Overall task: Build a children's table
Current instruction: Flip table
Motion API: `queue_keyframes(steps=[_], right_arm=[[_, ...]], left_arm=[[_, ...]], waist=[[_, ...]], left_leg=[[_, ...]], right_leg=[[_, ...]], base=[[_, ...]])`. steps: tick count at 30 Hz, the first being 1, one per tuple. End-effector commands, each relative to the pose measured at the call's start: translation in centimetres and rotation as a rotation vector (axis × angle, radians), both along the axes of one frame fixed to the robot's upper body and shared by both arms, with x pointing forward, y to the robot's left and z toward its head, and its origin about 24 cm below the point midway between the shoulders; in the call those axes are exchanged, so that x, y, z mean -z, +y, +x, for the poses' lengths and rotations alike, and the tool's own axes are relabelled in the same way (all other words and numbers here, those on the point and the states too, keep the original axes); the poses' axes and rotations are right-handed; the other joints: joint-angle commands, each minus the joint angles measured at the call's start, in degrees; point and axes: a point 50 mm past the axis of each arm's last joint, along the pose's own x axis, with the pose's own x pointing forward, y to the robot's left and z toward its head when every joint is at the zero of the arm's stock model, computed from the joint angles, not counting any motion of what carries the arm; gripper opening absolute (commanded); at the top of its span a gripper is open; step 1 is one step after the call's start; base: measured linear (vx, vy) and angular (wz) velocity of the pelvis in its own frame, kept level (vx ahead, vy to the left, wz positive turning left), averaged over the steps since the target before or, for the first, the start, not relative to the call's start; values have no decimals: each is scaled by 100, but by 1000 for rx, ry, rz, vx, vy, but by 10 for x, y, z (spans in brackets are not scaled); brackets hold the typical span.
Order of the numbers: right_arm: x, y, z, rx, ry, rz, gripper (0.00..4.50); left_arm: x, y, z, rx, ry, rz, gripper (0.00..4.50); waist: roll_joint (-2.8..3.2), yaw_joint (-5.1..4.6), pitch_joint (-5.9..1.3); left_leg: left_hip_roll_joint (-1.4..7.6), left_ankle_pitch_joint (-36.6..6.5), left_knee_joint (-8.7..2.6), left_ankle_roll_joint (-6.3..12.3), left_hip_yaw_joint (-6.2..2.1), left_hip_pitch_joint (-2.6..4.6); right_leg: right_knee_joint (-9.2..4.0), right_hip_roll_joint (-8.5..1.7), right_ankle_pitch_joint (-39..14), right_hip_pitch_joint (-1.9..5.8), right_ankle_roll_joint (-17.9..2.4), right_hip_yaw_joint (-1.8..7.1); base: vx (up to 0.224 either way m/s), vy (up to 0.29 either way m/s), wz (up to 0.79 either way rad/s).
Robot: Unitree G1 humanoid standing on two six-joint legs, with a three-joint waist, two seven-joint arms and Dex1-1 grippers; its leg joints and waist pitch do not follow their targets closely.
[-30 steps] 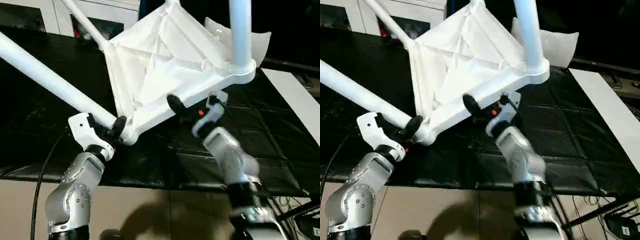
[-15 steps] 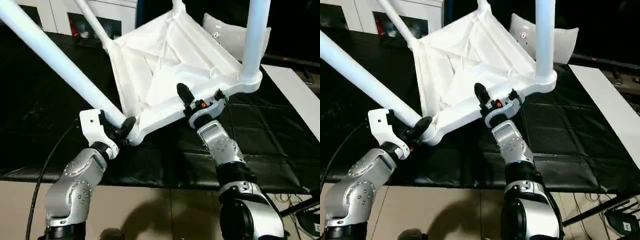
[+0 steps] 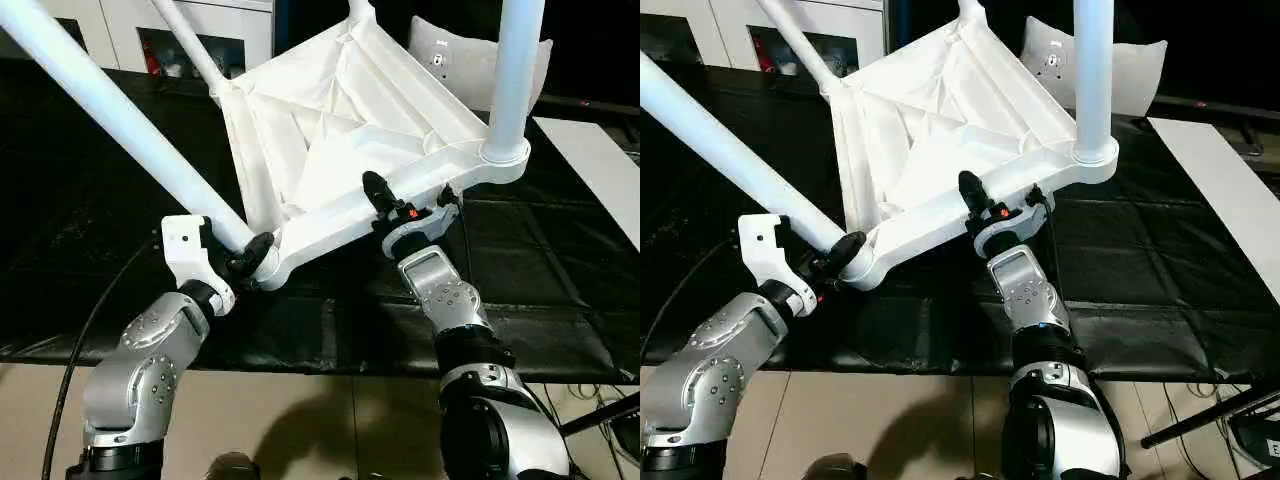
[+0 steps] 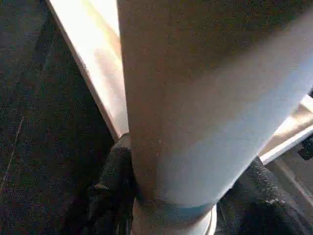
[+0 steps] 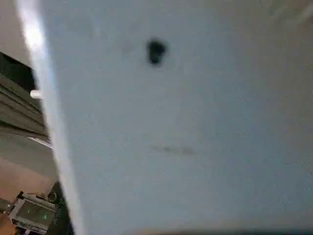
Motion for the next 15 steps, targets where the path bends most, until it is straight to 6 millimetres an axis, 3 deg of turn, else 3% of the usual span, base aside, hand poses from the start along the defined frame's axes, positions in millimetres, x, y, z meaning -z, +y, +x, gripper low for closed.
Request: queue_keyframes(steps=[1, 3, 8, 9, 11, 12, 13, 15], right_arm=[[-35, 16, 8, -36, -153, 61, 220], [-34, 15, 8, -32, -153, 54, 202], [-36, 11, 10, -16, -161, 41, 196], [-37, 10, 10, -12, -162, 41, 195], [-40, 6, 12, 10, -169, 43, 195], [-42, 4, 13, 18, -172, 44, 195], [-42, 3, 13, 22, -173, 44, 195], [-44, -8, 15, 82, -173, 58, 195]], left_arm=[[11, -23, -1, 126, 72, -23, 202], [12, -23, -1, 134, 70, -7, 202], [8, -18, 1, 118, 23, 15, 202], [7, -16, 1, 113, 14, 14, 258], [4, -7, 1, 80, -4, -5, 272], [4, -3, 0, 72, -11, -13, 278], [3, -1, -1, 68, -16, -17, 282], [3, 10, -6, 55, -30, -17, 289]], waist=[[165, -25, -479], [197, -22, -480], [168, -25, -477], [182, -27, -479], [178, -32, -489], [244, -29, -496], [205, -42, -500], [214, -42, -517]], left_leg=[[460, -250, -411, 22, -154, 41], [464, -302, -414, 6, -157, 50], [457, -258, -410, 35, -146, 41], [457, -214, -409, 50, -149, 39], [460, -116, -398, 68, -146, 41], [457, -91, -391, 62, -152, 42], [455, -72, -387, 70, -147, 33], [437, 77, -368, 132, -149, 8]], right_leg=[[-319, -650, 175, 324, -1125, 431], [-321, -648, 143, 316, -1129, 428], [-328, -659, 123, 329, -1135, 435], [-322, -656, 148, 326, -1136, 433], [-303, -655, 268, 324, -1155, 429], [-287, -650, 340, 314, -1178, 425], [-283, -644, 430, 324, -1207, 424], [-256, -648, 621, 342, -1242, 422]], base=[[0, 0, 0], [0, 0, 0], [0, 0, 0], [0, 0, 0], [0, 0, 0], [0, 0, 0], [0, 0, 0], [0, 0, 0]])
